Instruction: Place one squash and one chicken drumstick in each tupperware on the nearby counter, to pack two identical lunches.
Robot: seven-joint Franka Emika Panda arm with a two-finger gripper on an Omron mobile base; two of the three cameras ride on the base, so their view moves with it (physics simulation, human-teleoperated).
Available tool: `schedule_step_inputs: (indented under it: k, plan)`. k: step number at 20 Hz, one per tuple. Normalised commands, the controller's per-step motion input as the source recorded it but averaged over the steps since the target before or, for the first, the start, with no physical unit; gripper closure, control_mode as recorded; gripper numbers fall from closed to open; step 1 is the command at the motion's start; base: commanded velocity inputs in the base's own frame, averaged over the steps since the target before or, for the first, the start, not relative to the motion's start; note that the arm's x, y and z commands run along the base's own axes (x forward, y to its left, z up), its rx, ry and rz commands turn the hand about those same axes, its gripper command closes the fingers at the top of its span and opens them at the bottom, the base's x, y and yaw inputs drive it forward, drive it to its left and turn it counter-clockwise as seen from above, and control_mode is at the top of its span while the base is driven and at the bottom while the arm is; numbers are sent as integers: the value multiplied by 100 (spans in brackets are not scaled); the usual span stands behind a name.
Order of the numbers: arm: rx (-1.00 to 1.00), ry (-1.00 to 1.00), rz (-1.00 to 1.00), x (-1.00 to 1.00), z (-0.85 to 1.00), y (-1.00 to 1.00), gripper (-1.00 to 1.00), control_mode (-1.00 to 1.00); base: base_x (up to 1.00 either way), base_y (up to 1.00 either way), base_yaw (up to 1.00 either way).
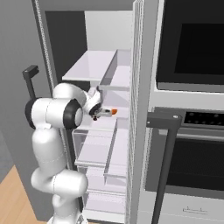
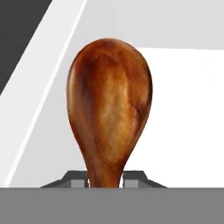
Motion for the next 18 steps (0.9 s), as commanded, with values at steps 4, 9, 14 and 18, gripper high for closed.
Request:
schedule_step_inputs:
  k: [4, 9, 14, 18]
  plan:
    - [0, 0, 0, -100, -7, -19, 100, -100, 0, 0, 0]
    - [-4, -3, 0, -100, 1, 34, 100, -100, 0, 0, 0]
    - [-2, -3, 0, -100, 49, 15, 100, -100, 0, 0, 0]
    - [0, -17, 0, -100, 75, 0, 100, -100, 0, 0, 0]
